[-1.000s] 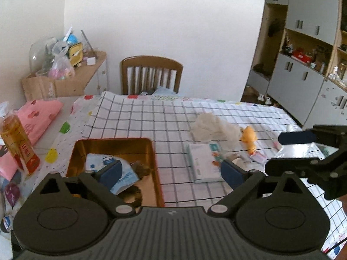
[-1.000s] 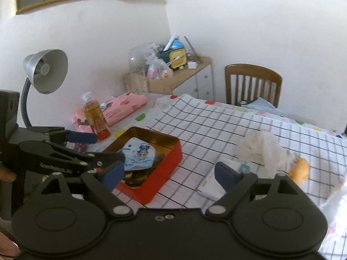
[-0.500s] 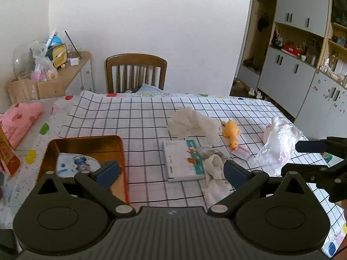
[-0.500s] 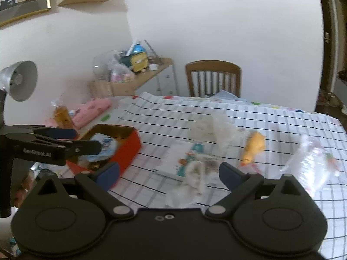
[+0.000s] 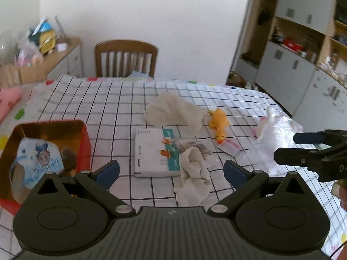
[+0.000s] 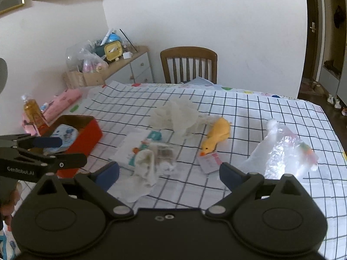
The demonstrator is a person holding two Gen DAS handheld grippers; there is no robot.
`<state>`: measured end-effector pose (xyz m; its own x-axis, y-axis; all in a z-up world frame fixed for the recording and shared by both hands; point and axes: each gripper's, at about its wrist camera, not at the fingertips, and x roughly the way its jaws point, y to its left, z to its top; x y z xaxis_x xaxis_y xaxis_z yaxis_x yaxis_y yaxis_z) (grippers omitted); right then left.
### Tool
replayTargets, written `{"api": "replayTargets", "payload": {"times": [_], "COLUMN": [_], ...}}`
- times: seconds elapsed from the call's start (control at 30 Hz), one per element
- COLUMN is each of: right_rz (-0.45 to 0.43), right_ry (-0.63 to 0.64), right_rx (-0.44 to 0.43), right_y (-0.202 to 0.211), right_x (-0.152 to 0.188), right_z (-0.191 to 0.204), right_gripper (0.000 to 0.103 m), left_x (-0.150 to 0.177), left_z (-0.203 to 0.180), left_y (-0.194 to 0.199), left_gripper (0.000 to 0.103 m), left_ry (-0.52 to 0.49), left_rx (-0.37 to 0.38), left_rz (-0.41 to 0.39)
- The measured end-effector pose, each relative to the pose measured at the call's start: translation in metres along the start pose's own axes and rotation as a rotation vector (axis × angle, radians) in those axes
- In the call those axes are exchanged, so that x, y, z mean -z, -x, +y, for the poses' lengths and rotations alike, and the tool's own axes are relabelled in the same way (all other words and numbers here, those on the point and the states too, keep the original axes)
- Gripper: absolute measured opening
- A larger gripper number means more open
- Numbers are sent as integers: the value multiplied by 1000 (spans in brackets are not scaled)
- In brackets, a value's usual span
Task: Organize soft objects
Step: 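Move both tools back toward the white cloth and cotton swab bag, then grasp the white cloth with the left gripper while the right grasps the cotton swab bag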
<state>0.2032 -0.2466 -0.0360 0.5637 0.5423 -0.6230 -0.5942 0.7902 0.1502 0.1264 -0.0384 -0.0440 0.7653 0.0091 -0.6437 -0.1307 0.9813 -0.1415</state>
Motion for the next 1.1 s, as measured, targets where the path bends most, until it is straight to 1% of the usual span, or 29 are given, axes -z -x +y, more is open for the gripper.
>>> {"api": "replayTargets", "payload": {"times": [0.13, 0.23, 0.27, 0.4, 0.53, 0.7, 0.8, 0.87, 0.93, 1.1], "right_rz": [14, 31, 40, 69, 107, 170, 208, 233, 252, 280], "right_ry": [-15, -21, -20, -14, -15, -30, -48, -50, -52, -74], "right_rx": [-13, -23, -28, -42, -69, -109, -130, -136, -138, -180], "right_y": [-15, -30, -36, -59, -82, -114, -131, -143, -152, -167], "right_x": [-6, -11, -13, -21, -29, -33, -34, -33, -31, -31], "right_z": [-15, -23, -25, -30, -33, -37, -37, -36, -35, -33], "right_gripper": [99, 97, 95, 92, 90, 86, 82, 79, 78, 74], "left_x": [3, 6, 6, 11, 16, 22, 27, 30, 32, 36], "left_z": [-8, -15, -17, -25, -31, -35, -37, -38, -39, -38], "left_y": [-18, -31, -36, -53, -67, -86, -95, -100, -104, -111], "left_gripper": [103, 103, 103, 103, 103, 103, 103, 103, 102, 101], "left_ry": [7, 3, 2, -9, -17, -7, -11, -11, -19, -10], "left_rx": [-28, -15, -9, -16, -4, 3, -4, -6, -17, -37], "left_rz": [1, 15, 25, 39, 41, 72, 82, 96, 105, 111]}}
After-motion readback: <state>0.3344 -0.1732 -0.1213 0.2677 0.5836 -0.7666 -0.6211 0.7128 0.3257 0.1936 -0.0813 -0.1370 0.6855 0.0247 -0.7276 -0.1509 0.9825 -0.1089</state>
